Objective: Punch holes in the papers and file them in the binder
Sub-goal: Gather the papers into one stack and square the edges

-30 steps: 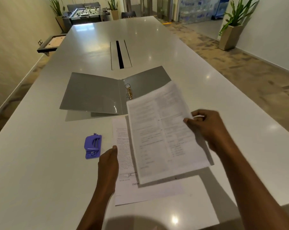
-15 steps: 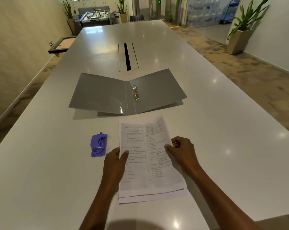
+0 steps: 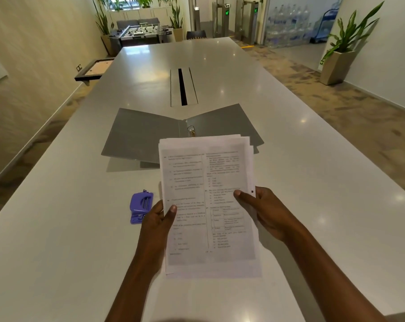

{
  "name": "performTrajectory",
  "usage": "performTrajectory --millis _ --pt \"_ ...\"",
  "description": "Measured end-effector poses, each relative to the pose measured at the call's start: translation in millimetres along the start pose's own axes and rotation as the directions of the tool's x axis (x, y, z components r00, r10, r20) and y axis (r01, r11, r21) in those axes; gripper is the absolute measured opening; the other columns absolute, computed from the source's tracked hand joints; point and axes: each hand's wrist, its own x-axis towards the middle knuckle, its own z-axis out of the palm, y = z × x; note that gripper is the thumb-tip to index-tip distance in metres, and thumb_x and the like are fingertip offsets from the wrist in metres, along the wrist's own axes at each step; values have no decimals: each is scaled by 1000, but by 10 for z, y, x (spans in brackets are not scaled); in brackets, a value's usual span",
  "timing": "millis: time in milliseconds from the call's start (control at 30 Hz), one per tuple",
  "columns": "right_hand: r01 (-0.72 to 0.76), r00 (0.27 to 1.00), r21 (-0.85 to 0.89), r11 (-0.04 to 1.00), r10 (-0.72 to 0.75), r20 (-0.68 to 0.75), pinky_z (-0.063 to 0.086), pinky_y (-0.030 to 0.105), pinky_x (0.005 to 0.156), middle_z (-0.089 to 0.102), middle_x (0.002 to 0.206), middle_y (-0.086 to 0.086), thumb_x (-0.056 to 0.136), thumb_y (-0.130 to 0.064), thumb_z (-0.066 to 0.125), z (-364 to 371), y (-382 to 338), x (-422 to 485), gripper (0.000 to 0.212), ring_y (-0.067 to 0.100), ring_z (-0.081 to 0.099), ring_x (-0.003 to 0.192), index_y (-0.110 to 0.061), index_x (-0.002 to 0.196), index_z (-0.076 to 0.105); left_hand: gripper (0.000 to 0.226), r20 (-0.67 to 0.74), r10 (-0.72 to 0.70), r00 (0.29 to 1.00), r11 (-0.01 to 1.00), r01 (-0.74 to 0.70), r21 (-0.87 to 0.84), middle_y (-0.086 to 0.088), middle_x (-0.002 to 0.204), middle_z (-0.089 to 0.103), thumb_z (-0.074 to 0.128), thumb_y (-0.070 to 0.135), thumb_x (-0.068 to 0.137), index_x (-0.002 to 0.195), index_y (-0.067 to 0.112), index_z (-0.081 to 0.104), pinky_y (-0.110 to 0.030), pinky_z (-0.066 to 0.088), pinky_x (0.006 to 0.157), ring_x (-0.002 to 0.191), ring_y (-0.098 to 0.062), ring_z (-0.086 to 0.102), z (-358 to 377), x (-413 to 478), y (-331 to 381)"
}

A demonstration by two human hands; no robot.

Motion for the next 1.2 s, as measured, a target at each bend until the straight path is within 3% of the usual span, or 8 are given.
performTrajectory --millis 100,200,400,533,633,933,1200 --pt "92 992 -45 995 -95 -78 58 56 95 78 118 7 98 -29 67 59 -123 -20 33 31 76 105 -11 125 71 34 37 15 999 998 -13 -54 -7 113 82 68 30 96 129 22 67 -52 66 82 101 -37 79 2 73 196" --pt "203 969 -112 973 -216 -119 61 50 92 79 111 5 96 -29 68 124 -294 -32 28 28 77 100 -11 117 75 44 103 85 991 994 -77 -80 -12 123 78 72 28 93 136 18 65 -59 61 92 110 -40 76 -20 204 497" --pt "370 910 -103 924 -382 -159 63 38 85 80 108 3 92 -27 69 246 -478 -52 22 23 77 99 -14 106 78 42 119 221 968 975 -216 -52 -7 112 80 75 29 82 122 20 68 -39 66 79 101 -26 79 55 364 936" --pt "355 916 -82 931 -364 -170 64 39 84 80 106 1 91 -27 69 245 -388 -39 18 23 77 97 -17 103 79 44 95 186 978 982 -182 -54 -10 116 80 80 29 81 122 16 70 -57 62 93 106 -31 78 76 368 868" --pt "311 930 -88 946 -322 -177 64 42 84 81 105 1 89 -28 72 238 -286 -23 20 22 77 96 -15 102 80 43 87 156 984 987 -153 -42 -10 113 80 79 28 80 120 16 71 -62 60 95 105 -33 77 92 350 754" --pt "242 958 -104 965 -254 -134 64 33 79 79 111 -6 90 -23 77 259 -33 66 28 17 76 101 -23 118 74 71 59 97 994 992 -101 70 -4 116 78 89 45 65 127 22 63 -59 61 95 108 -29 75 148 345 549" --pt "230 961 -116 966 -245 -131 64 37 83 79 114 -5 90 -24 78 232 -1 129 33 16 76 102 -22 123 73 67 39 79 996 994 -82 68 -3 115 78 91 41 67 125 23 64 -49 65 89 107 -28 75 173 359 462"
